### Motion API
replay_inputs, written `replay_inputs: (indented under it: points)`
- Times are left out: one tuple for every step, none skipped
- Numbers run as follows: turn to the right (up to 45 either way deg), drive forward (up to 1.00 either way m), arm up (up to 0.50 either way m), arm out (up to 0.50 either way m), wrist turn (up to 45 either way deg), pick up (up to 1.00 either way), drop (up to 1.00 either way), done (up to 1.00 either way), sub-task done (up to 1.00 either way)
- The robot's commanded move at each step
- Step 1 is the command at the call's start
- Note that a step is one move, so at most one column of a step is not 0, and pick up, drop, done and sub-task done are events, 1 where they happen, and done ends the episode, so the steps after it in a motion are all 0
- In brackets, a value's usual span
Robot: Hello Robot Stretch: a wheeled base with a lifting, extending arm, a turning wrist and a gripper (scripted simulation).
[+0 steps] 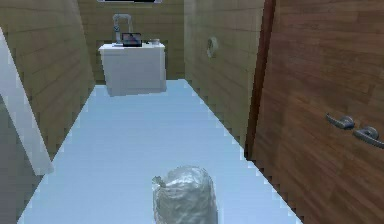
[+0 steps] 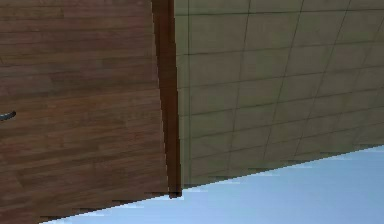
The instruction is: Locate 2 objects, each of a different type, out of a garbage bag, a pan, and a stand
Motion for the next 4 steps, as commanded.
replay_inputs:
  points:
    - [0.0,0.0,0.0,0.0,0.0,0.0,0.0,0.0,1.0]
    - [-33.0,0.0,0.0,0.0,0.0,0.0,0.0,0.0,0.0]
    - [0.0,1.0,0.0,0.0,0.0,0.0,0.0,0.0,0.0]
    - [-9.0,0.0,0.0,0.0,0.0,0.0,0.0,0.0,0.0]
